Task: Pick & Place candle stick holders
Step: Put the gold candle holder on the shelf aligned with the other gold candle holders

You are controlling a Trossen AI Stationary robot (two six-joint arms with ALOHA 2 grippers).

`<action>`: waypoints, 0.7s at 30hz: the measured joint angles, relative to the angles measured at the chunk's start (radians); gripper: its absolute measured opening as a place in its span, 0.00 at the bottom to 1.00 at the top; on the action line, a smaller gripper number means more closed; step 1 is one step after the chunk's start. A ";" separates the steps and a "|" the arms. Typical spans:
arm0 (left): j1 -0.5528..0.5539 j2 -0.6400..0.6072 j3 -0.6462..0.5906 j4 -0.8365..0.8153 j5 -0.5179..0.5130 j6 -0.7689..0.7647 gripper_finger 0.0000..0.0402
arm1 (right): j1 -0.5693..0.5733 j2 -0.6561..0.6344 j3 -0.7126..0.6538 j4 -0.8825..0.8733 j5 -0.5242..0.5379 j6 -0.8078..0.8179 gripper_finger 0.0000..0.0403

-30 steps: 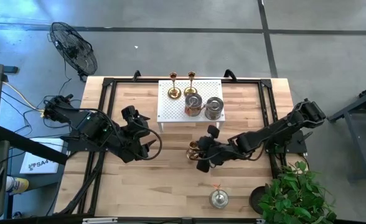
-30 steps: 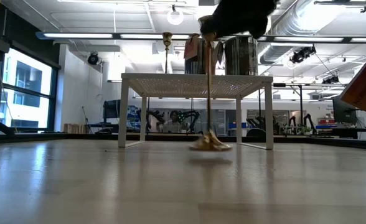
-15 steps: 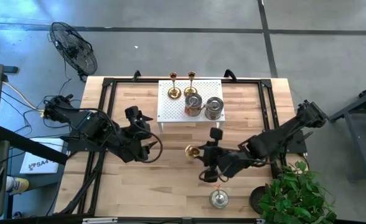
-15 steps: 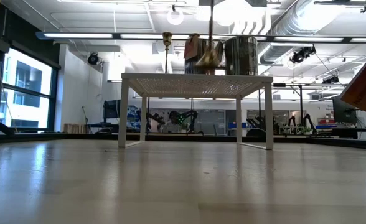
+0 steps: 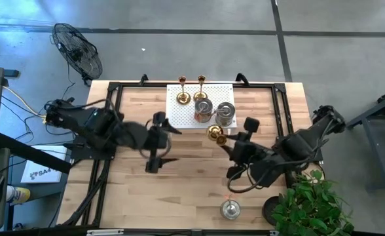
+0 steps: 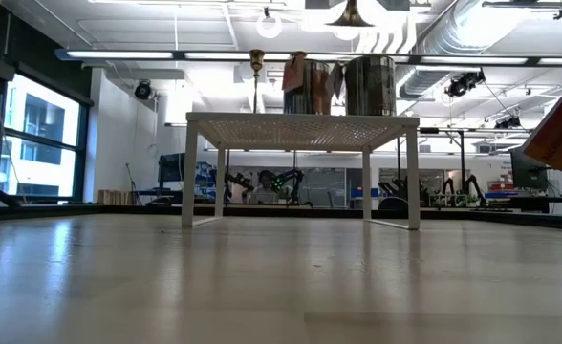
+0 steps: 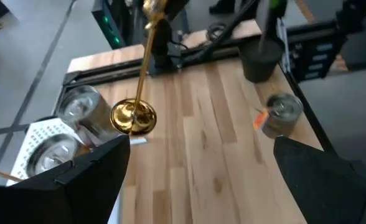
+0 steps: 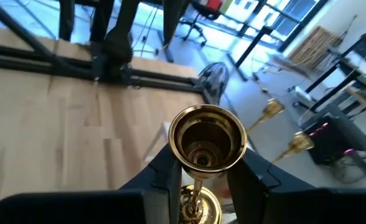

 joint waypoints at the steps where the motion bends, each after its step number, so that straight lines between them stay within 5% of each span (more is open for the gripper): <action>1: 0.019 -0.002 0.000 0.006 0.018 0.001 0.97 | 0.003 0.000 0.022 -0.011 0.010 -0.009 0.22; 14: 0.095 -0.010 -0.001 0.013 0.238 0.088 0.97 | -0.057 -0.001 0.296 -0.136 0.158 -0.191 0.22; 21: 0.095 -0.010 -0.001 0.016 0.334 0.114 0.97 | -0.217 -0.002 0.405 -0.198 0.047 -0.207 0.22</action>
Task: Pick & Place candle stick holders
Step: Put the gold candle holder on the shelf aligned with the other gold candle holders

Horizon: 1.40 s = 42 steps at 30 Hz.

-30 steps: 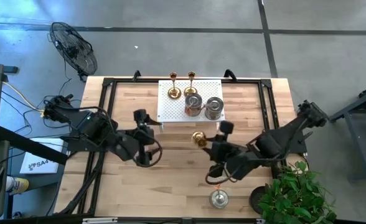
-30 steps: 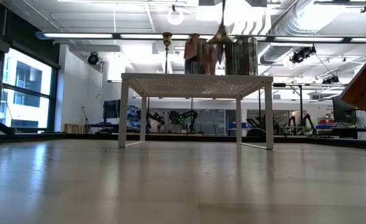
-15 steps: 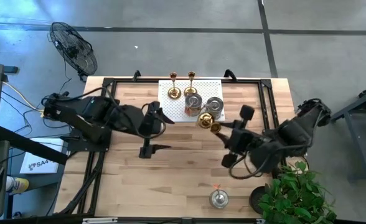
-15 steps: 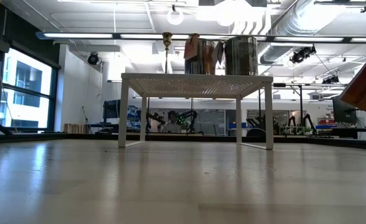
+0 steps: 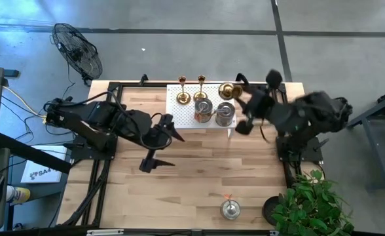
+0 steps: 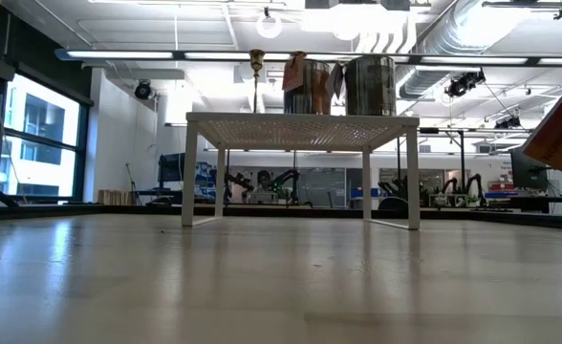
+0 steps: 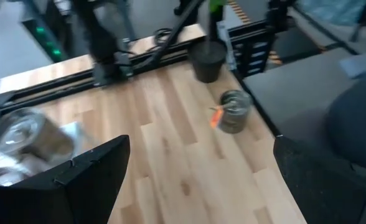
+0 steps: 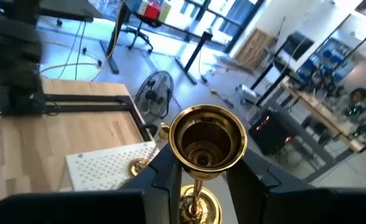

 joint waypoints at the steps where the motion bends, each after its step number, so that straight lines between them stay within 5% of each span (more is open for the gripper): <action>1: 0.000 0.002 0.000 0.000 0.015 0.001 0.97 | -0.031 0.000 0.009 -0.001 -0.031 -0.002 0.22; 13: 0.000 0.043 0.000 -0.056 0.031 0.018 0.97 | -0.396 0.000 -0.010 0.010 -0.433 -0.028 0.22; 29: 0.000 0.062 0.000 -0.072 0.074 0.015 0.97 | -0.654 0.001 -0.198 0.132 -0.749 -0.047 0.22; 42: 0.000 0.063 0.000 -0.092 0.075 0.011 0.97 | -0.744 -0.018 -0.345 0.232 -0.853 -0.042 0.22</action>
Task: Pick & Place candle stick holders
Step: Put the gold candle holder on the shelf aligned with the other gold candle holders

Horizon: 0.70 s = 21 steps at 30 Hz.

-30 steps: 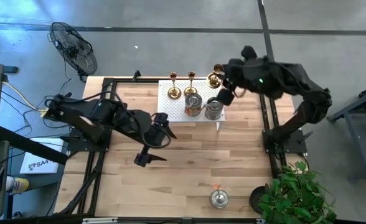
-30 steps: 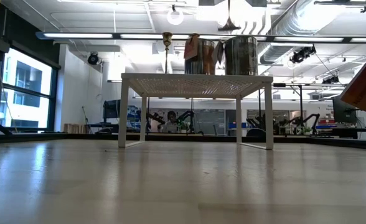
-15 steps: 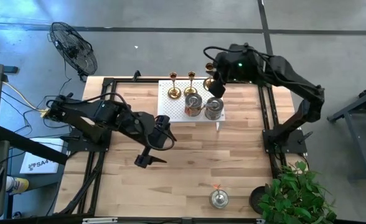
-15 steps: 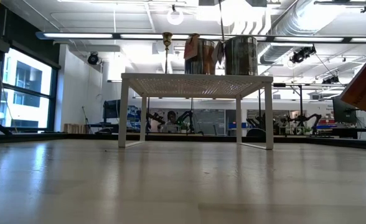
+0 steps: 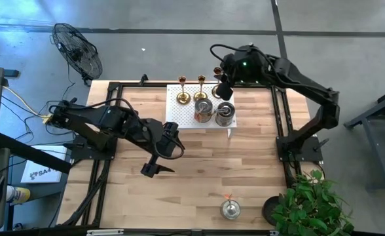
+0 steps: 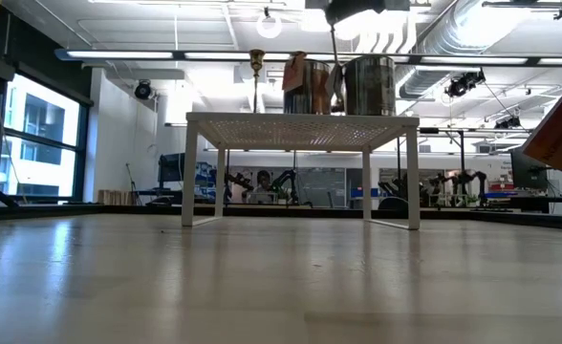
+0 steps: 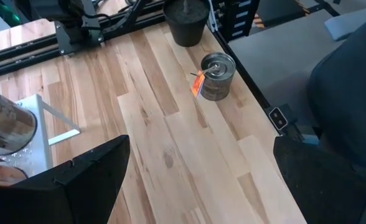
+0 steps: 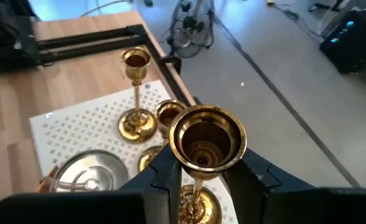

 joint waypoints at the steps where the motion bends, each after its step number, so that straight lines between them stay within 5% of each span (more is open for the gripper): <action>1: 0.000 0.000 0.000 0.001 0.000 -0.001 0.97 | -0.004 -0.009 -0.017 0.011 -0.017 0.001 0.22; 21: 0.000 0.000 0.000 0.020 0.025 -0.003 0.97 | -0.093 -0.198 -0.381 0.247 -0.160 0.069 0.22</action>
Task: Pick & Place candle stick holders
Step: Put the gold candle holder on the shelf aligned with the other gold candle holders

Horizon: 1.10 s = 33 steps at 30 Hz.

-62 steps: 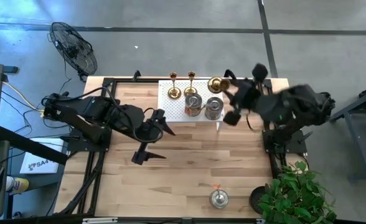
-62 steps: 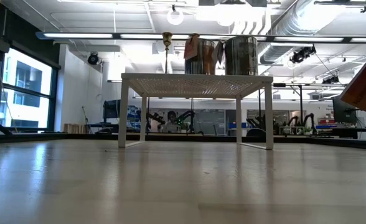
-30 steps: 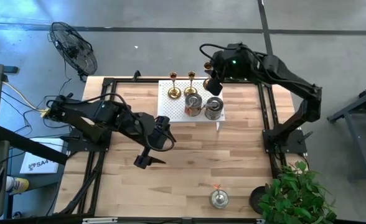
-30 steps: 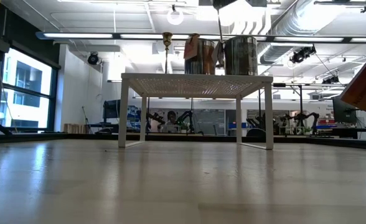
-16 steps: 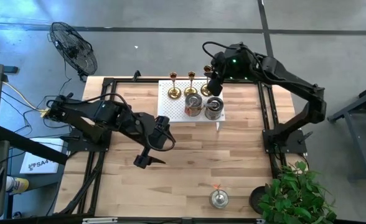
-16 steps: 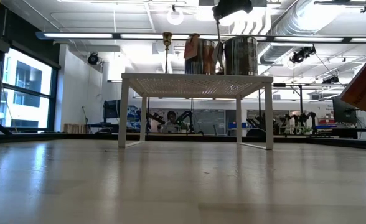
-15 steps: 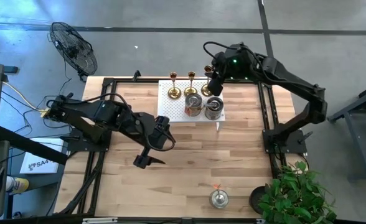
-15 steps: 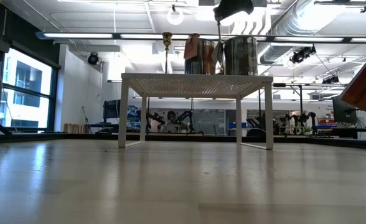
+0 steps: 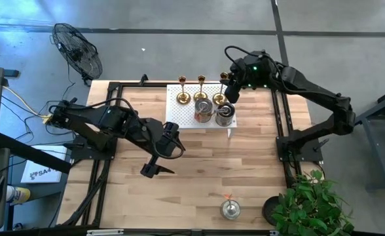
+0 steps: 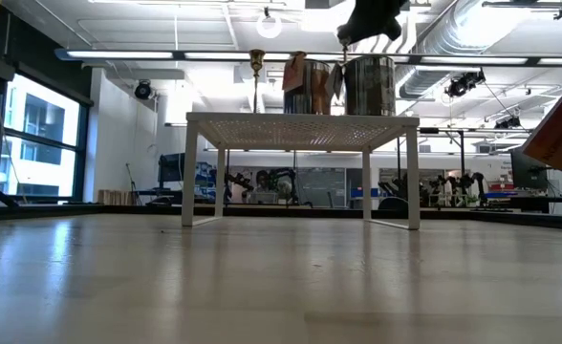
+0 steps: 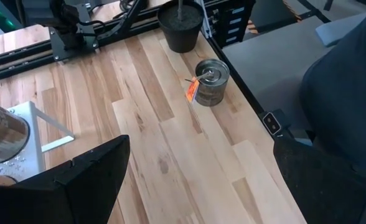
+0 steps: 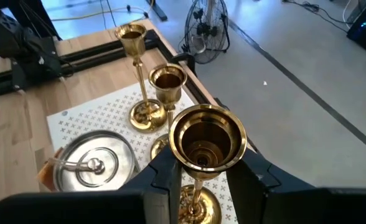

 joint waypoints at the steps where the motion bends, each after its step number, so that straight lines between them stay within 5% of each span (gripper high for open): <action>1: 0.000 0.000 0.000 0.002 0.000 0.000 0.97 | -0.003 0.000 -0.002 -0.001 -0.001 0.000 0.22; 33: 0.000 0.000 0.000 0.012 0.000 0.001 0.97 | -0.013 0.001 -0.011 -0.002 -0.031 0.007 0.24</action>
